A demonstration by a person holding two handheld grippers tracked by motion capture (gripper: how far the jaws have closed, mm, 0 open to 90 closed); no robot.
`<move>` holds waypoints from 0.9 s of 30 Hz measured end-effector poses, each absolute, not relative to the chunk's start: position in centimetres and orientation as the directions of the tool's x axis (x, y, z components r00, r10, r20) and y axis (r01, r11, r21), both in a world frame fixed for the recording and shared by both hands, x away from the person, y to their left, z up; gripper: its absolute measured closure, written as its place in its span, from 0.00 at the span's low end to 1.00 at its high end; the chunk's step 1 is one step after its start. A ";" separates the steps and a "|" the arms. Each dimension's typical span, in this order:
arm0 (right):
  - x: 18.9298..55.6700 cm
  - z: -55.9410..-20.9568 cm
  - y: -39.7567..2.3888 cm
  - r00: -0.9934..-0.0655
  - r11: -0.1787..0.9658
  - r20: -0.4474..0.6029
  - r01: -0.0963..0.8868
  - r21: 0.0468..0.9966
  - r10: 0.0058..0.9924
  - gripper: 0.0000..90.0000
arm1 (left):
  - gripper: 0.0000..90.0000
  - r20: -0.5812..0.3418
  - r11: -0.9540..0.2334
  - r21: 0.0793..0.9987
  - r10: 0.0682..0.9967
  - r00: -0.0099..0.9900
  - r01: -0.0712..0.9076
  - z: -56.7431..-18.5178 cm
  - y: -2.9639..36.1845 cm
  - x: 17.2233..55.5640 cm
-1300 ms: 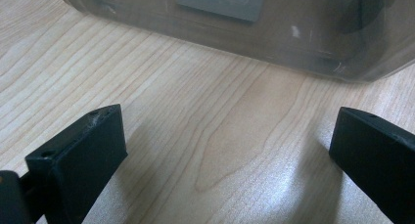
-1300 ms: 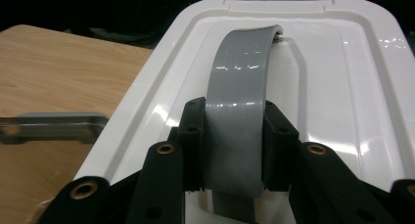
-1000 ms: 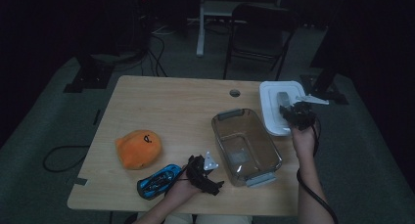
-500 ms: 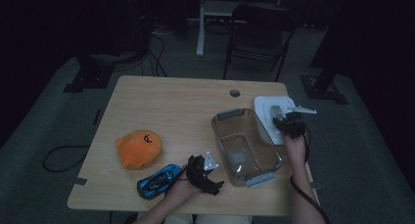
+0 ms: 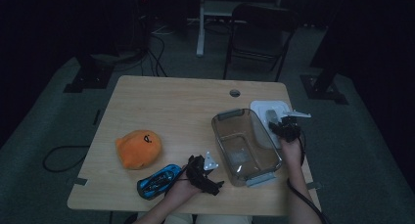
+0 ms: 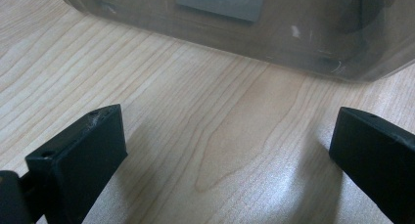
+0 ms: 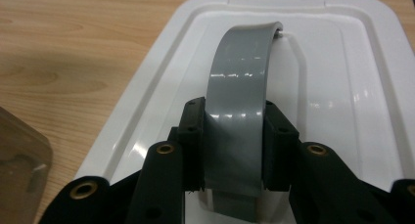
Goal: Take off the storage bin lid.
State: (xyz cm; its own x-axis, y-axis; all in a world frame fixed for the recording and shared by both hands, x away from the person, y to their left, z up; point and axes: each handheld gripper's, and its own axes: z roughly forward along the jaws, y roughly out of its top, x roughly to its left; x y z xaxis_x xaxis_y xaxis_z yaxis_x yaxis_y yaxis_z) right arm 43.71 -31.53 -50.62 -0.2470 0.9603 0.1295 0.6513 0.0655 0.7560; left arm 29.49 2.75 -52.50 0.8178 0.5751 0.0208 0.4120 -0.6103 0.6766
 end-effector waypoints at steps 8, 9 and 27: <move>43.6 -51.4 -31.2 -0.246 0.071 0.124 0.657 0.750 0.961 0.75 | 0.01 0.021 -0.610 0.677 0.575 0.818 0.412 -52.5 2.7 29.5; 43.6 -51.4 -31.2 -0.249 0.077 0.119 0.656 0.750 0.961 0.74 | 0.01 0.021 -0.610 0.676 0.575 0.818 0.412 -52.5 2.8 29.5; 40.6 -50.0 -30.8 -0.361 0.164 0.077 0.591 0.790 0.929 0.14 | 0.01 0.030 -0.579 0.701 0.609 0.793 0.418 -50.6 2.9 30.1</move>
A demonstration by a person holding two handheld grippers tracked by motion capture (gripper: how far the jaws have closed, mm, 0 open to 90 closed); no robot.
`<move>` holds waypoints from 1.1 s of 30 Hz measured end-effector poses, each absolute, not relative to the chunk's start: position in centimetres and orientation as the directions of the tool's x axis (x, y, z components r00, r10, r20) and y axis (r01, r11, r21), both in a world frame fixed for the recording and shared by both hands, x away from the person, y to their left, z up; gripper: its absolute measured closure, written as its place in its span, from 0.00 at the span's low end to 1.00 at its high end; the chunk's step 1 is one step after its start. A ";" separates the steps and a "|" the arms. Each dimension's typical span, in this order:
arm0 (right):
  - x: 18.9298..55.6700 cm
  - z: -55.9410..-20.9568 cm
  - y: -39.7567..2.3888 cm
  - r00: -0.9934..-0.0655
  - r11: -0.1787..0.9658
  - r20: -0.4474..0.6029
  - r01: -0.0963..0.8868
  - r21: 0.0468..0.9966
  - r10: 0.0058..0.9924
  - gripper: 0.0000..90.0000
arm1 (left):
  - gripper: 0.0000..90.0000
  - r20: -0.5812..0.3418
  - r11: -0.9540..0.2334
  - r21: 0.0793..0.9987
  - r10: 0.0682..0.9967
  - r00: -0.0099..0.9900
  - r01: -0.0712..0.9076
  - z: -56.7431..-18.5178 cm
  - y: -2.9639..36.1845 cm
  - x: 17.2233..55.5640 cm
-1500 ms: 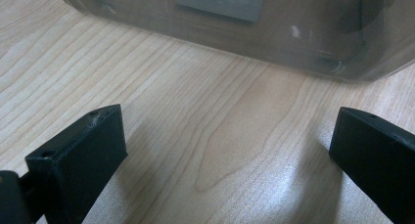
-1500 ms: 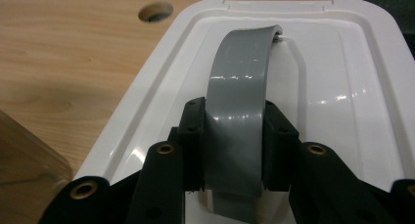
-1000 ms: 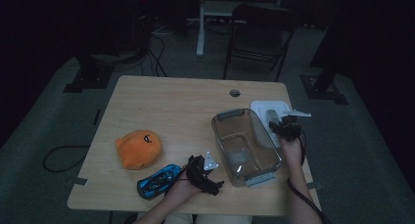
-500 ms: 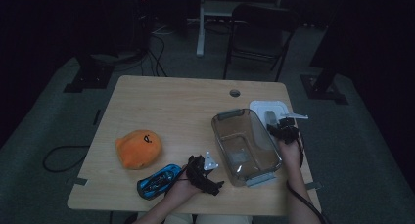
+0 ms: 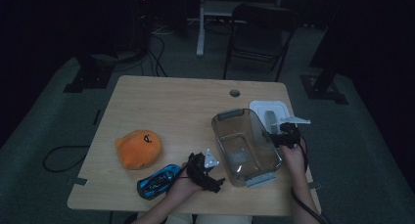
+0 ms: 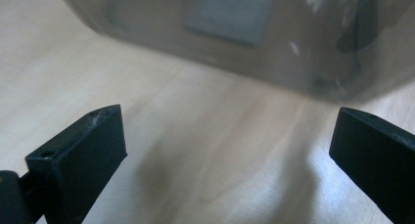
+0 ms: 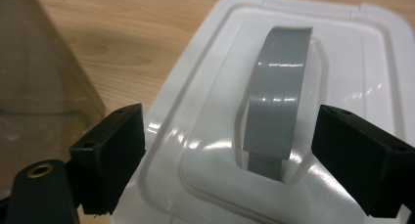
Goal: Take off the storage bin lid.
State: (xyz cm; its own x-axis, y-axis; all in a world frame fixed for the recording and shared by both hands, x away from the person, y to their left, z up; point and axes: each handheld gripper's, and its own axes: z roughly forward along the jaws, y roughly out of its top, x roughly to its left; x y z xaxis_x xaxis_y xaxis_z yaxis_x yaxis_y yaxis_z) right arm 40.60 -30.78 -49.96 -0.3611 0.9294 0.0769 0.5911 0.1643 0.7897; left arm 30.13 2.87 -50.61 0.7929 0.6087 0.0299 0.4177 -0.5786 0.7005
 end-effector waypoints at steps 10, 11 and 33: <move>37.6 -49.8 -31.5 -0.452 0.226 0.075 0.575 0.786 0.889 0.14 | 0.01 0.026 -0.555 0.720 0.622 0.782 0.418 -48.8 3.9 32.9; 37.2 -49.9 -31.5 -0.455 0.226 0.077 0.574 0.787 0.887 0.14 | 0.01 0.026 -0.555 0.720 0.622 0.782 0.418 -48.8 3.9 32.9; 32.1 -52.0 -28.4 -0.607 0.294 0.135 0.553 0.779 0.783 0.16 | 0.01 0.118 -0.622 0.640 0.660 0.742 0.451 -47.7 6.1 38.9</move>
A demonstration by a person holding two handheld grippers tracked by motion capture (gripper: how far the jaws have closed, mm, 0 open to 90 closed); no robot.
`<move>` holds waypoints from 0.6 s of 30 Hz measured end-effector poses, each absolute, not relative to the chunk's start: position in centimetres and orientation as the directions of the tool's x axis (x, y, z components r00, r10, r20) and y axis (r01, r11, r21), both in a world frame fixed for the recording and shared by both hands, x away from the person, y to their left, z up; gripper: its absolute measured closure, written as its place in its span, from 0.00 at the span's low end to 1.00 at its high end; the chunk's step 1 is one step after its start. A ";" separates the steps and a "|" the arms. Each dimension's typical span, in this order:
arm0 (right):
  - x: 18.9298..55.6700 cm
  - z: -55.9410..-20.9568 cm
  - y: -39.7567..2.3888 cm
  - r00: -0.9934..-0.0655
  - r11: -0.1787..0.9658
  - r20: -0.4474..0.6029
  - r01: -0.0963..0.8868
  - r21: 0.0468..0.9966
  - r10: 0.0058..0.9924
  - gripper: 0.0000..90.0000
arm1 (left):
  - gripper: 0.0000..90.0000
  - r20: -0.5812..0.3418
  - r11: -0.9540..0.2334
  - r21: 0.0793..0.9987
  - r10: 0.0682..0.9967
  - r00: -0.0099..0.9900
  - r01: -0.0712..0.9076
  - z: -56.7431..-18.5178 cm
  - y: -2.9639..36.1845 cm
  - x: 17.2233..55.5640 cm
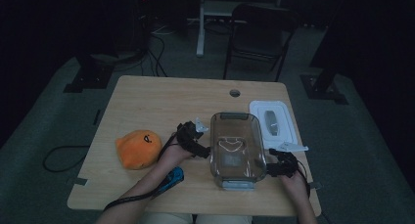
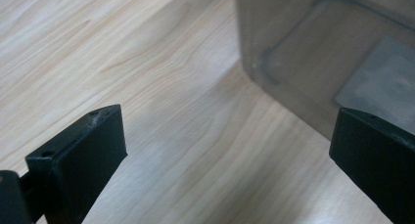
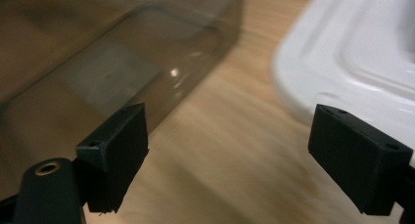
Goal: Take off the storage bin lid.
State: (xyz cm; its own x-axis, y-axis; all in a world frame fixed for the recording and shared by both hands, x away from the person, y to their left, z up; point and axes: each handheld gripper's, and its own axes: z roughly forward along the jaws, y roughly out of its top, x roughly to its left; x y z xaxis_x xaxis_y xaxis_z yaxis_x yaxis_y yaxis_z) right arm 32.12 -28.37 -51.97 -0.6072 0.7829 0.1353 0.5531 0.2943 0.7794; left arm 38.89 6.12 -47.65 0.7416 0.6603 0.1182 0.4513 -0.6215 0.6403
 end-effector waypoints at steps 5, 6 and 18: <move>31.2 -52.0 -26.5 -0.648 0.320 0.140 0.538 0.780 0.748 0.16 | 0.01 0.130 -0.632 0.624 0.663 0.737 0.459 -47.4 7.4 39.7; 31.1 -52.0 -26.2 -0.651 0.322 0.136 0.533 0.782 0.747 0.16 | 0.01 0.126 -0.630 0.623 0.666 0.735 0.464 -47.3 7.7 39.8; 30.2 -52.3 -23.2 -0.678 0.335 0.140 0.520 0.786 0.722 0.15 | 0.01 0.165 -0.635 0.591 0.699 0.696 0.498 -45.6 10.5 39.5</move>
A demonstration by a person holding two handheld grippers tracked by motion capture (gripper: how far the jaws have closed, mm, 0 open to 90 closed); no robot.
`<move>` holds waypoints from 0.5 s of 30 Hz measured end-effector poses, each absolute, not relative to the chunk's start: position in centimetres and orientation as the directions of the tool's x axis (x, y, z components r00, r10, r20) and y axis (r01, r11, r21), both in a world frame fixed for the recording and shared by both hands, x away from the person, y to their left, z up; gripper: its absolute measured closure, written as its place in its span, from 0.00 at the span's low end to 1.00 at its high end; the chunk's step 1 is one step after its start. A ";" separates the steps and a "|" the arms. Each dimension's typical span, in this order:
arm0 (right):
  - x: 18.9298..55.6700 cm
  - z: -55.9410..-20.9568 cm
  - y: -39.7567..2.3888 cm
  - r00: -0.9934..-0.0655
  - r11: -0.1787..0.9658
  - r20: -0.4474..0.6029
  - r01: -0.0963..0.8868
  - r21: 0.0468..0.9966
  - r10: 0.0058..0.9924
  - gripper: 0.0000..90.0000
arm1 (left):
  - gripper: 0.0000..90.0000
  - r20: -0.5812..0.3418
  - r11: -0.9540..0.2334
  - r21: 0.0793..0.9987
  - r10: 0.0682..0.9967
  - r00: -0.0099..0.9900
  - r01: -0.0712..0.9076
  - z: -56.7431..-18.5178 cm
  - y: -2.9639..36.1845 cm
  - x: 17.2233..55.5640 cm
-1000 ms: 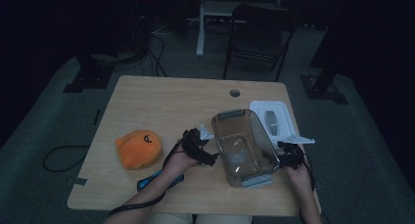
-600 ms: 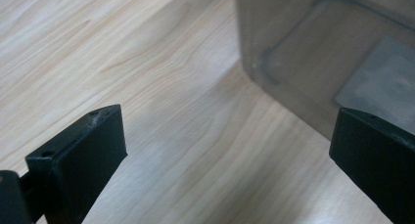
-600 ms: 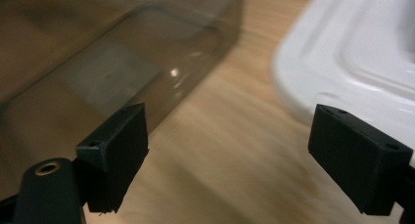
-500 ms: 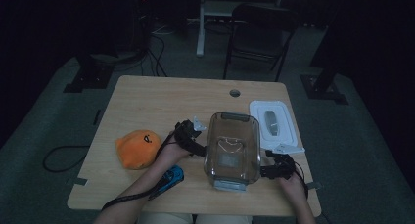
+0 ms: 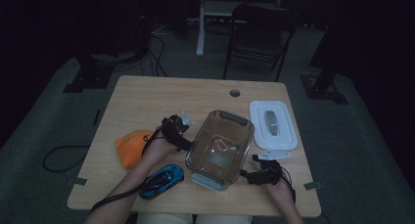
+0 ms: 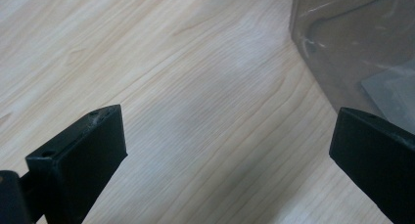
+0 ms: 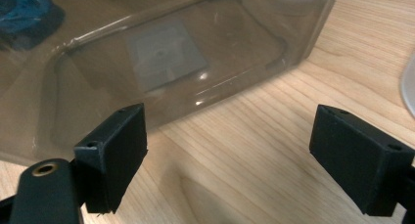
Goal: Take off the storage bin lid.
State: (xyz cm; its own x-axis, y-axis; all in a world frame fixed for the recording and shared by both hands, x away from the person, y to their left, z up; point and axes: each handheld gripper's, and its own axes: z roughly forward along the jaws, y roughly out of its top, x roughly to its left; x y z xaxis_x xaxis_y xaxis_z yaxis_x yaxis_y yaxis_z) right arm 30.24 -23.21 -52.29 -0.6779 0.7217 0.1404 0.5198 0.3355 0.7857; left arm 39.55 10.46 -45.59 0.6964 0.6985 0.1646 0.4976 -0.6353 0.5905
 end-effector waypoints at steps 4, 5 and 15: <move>30.3 -52.4 -22.8 -0.675 0.343 0.135 0.524 0.779 0.725 0.15 | 0.04 0.186 -0.624 0.606 0.714 0.675 0.493 -44.6 11.7 39.0; 30.3 -52.4 -22.8 -0.676 0.342 0.135 0.523 0.781 0.725 0.15 | 0.04 0.181 -0.618 0.608 0.719 0.671 0.498 -44.4 12.1 39.0; 30.5 -52.5 -22.0 -0.678 0.358 0.123 0.523 0.774 0.725 0.15 | 0.04 0.164 -0.564 0.659 0.754 0.636 0.498 -42.0 16.0 37.1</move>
